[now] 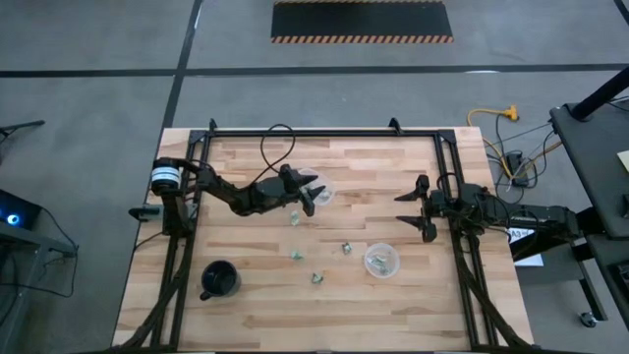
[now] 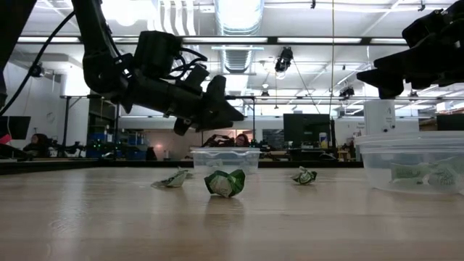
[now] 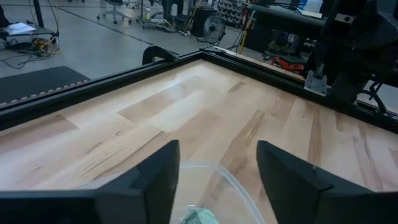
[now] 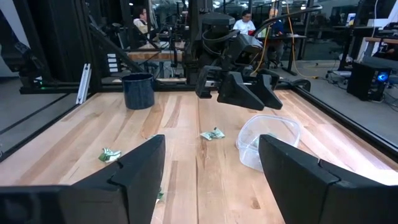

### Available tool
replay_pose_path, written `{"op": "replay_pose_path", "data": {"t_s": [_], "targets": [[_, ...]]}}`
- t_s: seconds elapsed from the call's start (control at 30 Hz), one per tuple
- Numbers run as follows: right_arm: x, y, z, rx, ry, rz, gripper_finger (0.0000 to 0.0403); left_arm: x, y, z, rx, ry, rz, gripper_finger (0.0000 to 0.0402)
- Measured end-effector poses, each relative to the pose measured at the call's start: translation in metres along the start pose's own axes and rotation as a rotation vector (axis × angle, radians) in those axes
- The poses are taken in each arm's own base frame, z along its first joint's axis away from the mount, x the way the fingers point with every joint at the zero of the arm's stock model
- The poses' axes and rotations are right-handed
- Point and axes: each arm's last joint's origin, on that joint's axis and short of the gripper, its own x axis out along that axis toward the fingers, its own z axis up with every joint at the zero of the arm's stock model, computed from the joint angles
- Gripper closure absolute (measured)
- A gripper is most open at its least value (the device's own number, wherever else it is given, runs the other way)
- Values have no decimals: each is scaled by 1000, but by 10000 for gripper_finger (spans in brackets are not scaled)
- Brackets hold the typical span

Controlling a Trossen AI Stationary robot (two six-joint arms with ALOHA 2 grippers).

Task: Pick and place Stevia / Truvia into bins
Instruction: Put the stevia packet into the oval transparent container

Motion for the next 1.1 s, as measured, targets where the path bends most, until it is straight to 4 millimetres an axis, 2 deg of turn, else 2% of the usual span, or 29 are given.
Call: {"op": "replay_pose_path", "data": {"t_s": [0.2,0.6,0.67,0.87,1.1], "targets": [[0,0,0,0,0,0,149,0,0,0,0,0,0,173],[0,0,0,0,0,0,156,-3,-2,12,38,-39,-8,171],[0,0,0,0,0,-1,155,-4,-4,13,38,-29,-55,171],[0,0,0,0,-1,-1,151,-7,-13,21,50,59,-266,171],[0,0,0,0,0,0,156,-19,-14,37,41,285,-220,171]]}}
